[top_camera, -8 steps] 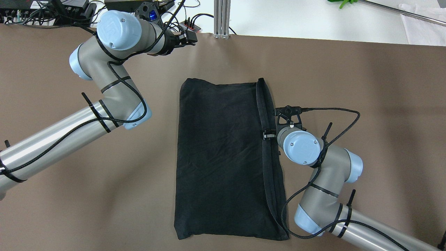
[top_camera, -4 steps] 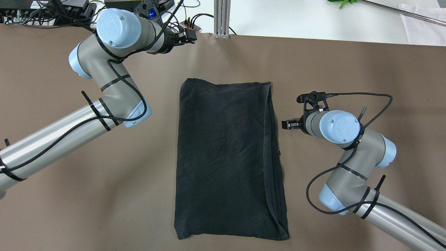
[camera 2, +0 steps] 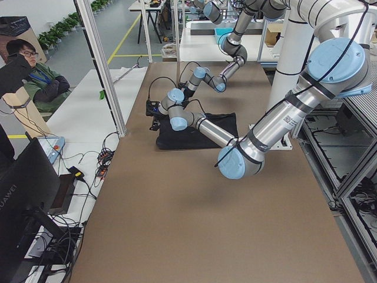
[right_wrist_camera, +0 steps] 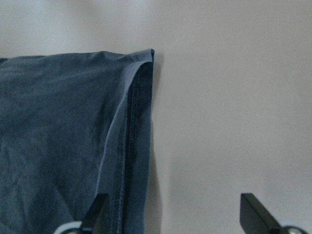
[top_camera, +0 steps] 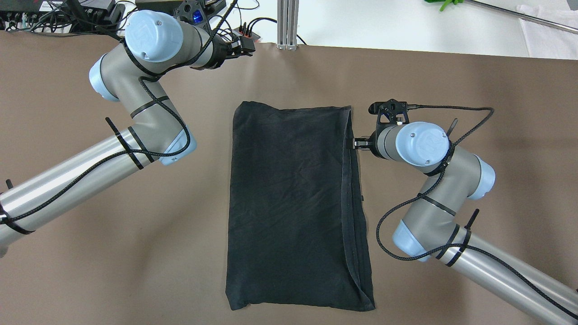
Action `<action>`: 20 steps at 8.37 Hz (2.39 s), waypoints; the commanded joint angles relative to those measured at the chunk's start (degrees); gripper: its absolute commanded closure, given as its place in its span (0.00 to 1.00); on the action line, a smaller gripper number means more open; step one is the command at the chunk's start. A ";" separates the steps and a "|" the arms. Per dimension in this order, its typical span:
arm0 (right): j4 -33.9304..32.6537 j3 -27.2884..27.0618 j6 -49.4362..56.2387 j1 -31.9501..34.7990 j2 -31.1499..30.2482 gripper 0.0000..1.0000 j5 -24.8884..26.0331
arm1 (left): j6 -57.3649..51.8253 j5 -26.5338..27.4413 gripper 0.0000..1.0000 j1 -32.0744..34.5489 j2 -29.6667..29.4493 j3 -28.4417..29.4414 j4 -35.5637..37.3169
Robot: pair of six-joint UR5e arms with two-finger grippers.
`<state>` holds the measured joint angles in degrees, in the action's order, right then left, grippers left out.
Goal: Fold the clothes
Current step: 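Adjust the shirt's side edge near the collar with the right gripper, then slide the right gripper along the side edge toward the robot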
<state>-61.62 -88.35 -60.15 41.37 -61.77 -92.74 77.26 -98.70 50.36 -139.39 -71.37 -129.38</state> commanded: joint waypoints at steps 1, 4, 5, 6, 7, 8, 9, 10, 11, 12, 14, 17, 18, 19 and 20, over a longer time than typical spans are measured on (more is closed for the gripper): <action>-0.35 5.10 -4.87 -3.47 4.54 0.06 4.65 | 0.00 0.00 0.00 0.00 -0.01 0.09 0.00; -0.35 6.00 -4.80 -5.42 4.55 0.06 6.79 | -0.09 0.00 0.00 -0.08 -0.01 0.35 -0.09; -0.35 6.00 -4.54 -5.42 4.29 0.06 6.79 | -0.09 0.00 0.00 -0.09 -0.09 0.35 -0.09; -0.35 5.82 -4.10 -5.42 3.16 0.06 6.70 | 0.00 0.09 0.00 -0.09 -0.01 0.35 -0.09; 0.00 5.39 -3.75 -5.42 1.84 0.06 6.44 | 0.00 0.09 0.00 -0.09 -0.01 0.35 -0.09; 0.09 4.16 -2.61 -5.33 0.43 0.06 6.26 | 0.00 0.17 0.00 -0.09 -0.01 0.44 -0.09; 0.35 2.85 -1.82 -5.33 -1.58 0.06 6.26 | 0.00 0.26 0.00 -0.17 -0.01 0.44 -0.09; 0.44 1.44 -1.72 -5.33 -2.30 0.06 6.17 | 0.35 0.26 0.00 -0.26 -0.01 0.44 -0.09; 0.53 0.82 -0.24 -5.25 -3.70 0.06 6.08 | 0.53 0.35 0.00 -0.44 -0.01 0.44 -0.09; 0.71 0.64 1.60 -5.24 -4.76 0.06 6.08 | 0.44 0.44 0.00 -0.44 -0.01 0.44 0.00; 0.62 -0.77 1.62 -5.24 -5.29 0.06 6.17 | 0.53 0.35 0.00 -0.26 -0.01 0.44 -0.09; -0.43 -6.72 1.10 -5.16 -5.38 0.06 3.29 | 0.53 0.35 0.00 -0.17 -0.01 0.44 -0.09; -2.35 -10.23 0.74 -5.16 -5.47 0.06 0.92 | 0.53 0.35 0.00 -0.17 -0.01 0.44 -0.09; -2.63 -13.92 -5.09 -5.16 -6.43 0.06 -0.84 | 0.61 0.35 0.00 -0.17 -0.01 0.35 -0.09; -1.15 -15.26 -11.50 -5.42 -6.96 0.06 -2.43 | 0.62 0.26 0.00 -0.09 -0.01 0.27 -0.09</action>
<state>-63.50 -99.19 -62.35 36.20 -67.67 -91.97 77.82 -98.35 50.18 -139.39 -70.96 -129.46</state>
